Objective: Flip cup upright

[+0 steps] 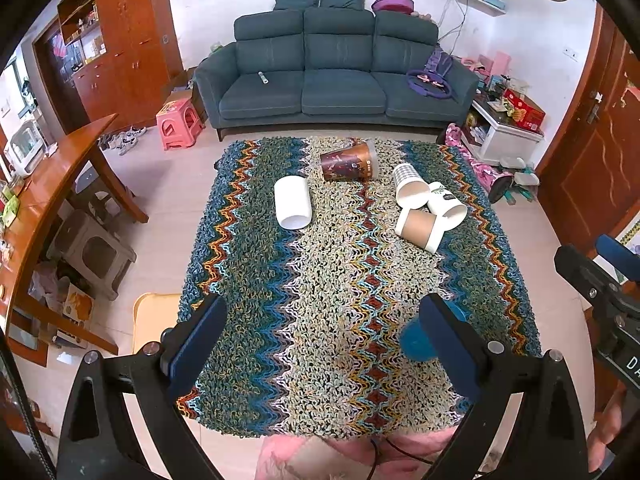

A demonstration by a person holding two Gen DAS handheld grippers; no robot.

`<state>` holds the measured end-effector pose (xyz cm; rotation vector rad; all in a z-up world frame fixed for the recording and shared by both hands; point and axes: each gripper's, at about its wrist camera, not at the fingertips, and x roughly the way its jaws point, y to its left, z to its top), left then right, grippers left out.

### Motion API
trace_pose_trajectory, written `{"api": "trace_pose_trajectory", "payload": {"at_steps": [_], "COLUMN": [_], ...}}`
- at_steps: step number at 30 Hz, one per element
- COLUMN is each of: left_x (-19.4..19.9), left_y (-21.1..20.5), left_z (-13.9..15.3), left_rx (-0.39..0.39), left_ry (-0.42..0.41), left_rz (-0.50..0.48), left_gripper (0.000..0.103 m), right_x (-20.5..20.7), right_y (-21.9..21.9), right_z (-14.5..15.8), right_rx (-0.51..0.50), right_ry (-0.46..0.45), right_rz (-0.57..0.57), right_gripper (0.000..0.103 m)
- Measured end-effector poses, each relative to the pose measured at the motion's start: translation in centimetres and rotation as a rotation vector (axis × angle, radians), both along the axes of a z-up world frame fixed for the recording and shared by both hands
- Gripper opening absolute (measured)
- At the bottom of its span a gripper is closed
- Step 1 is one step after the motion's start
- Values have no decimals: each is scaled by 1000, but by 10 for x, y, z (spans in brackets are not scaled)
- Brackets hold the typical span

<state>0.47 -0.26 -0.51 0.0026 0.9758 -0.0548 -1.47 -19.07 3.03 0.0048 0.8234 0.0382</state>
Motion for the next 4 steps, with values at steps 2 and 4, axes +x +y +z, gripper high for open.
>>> {"api": "trace_pose_trajectory", "payload": {"at_steps": [2,4], "left_x": [0,-1], "left_y": [0,0], "left_z": [0,0], "left_rx": [-1,-1], "left_ry": [2,4], "left_rz": [0,2], "left_gripper": [98,98], "right_x": [0,-1], "right_y": [0,0], "right_z": [0,1], "right_rx": [-1,3], "right_ry": [3,6], "right_rz": [-2,-2], "right_gripper": [83,83]}}
